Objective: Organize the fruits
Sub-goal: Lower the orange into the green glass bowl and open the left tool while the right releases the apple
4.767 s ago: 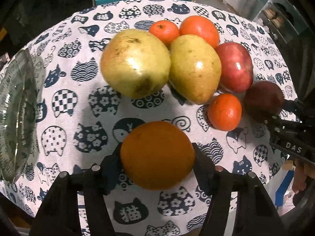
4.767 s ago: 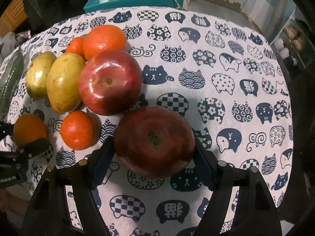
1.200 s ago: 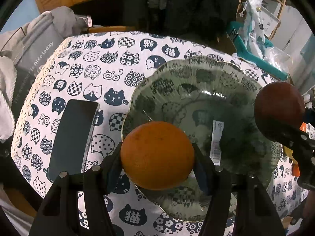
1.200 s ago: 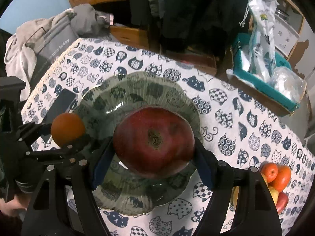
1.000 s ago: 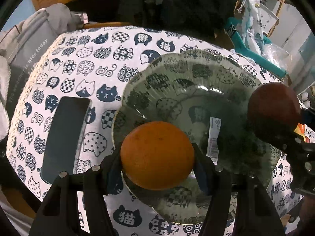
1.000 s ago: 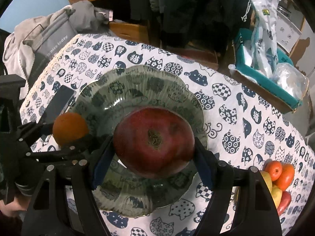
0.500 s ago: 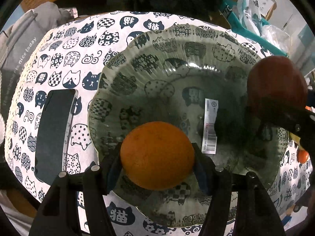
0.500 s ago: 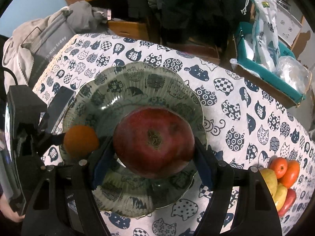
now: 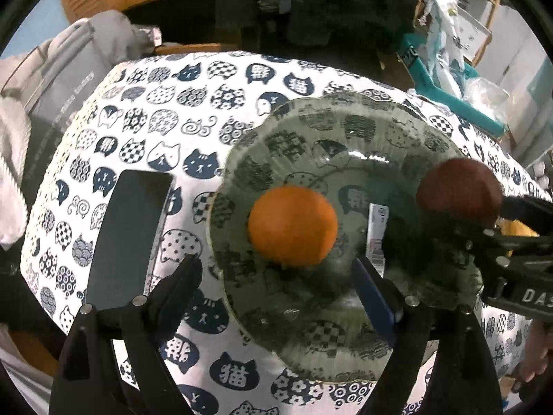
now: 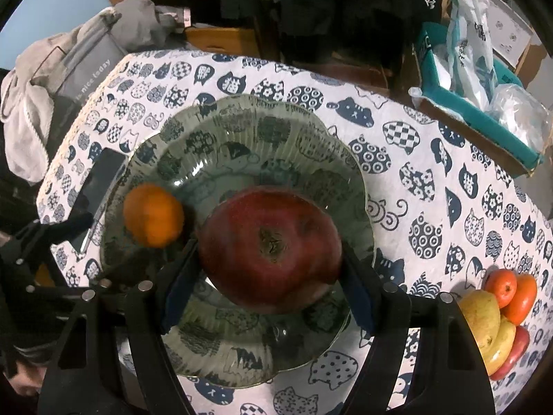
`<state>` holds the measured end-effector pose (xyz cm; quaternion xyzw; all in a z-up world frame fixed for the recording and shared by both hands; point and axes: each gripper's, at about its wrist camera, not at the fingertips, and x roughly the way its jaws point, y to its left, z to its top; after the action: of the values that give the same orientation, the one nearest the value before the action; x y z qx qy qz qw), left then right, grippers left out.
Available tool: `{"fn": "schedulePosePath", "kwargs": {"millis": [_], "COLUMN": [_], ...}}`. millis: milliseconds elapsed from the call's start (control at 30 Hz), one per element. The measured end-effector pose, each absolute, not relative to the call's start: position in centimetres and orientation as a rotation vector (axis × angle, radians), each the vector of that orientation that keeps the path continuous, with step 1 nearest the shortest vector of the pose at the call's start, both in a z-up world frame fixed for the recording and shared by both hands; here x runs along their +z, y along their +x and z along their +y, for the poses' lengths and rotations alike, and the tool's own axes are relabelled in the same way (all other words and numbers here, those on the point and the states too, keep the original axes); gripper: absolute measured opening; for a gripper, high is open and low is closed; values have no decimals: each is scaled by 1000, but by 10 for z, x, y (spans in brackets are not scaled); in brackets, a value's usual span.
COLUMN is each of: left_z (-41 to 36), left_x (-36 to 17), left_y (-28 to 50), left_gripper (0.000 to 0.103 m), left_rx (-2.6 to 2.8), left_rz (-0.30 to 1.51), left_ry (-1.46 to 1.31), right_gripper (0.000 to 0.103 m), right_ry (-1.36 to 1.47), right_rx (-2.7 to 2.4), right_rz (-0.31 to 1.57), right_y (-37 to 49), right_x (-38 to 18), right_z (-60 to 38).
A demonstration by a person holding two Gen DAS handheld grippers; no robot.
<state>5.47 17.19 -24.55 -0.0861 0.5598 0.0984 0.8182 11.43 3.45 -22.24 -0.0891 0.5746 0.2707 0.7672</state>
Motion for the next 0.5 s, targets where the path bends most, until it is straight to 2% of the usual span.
{"fn": "schedulePosePath", "kwargs": {"millis": [300, 500], "left_z": [186, 187], "left_x": [-239, -230], "left_y": [48, 45], "left_gripper": [89, 89], "left_rx": [218, 218], "left_rz": [1166, 1139], "left_ry": [-214, -189], "right_gripper": [78, 78], "right_ry": [-221, -209], "right_rx": [574, 578], "right_rz": [1280, 1207], "right_y": [113, 114], "right_x": [-234, -217], "right_z": [38, 38]}}
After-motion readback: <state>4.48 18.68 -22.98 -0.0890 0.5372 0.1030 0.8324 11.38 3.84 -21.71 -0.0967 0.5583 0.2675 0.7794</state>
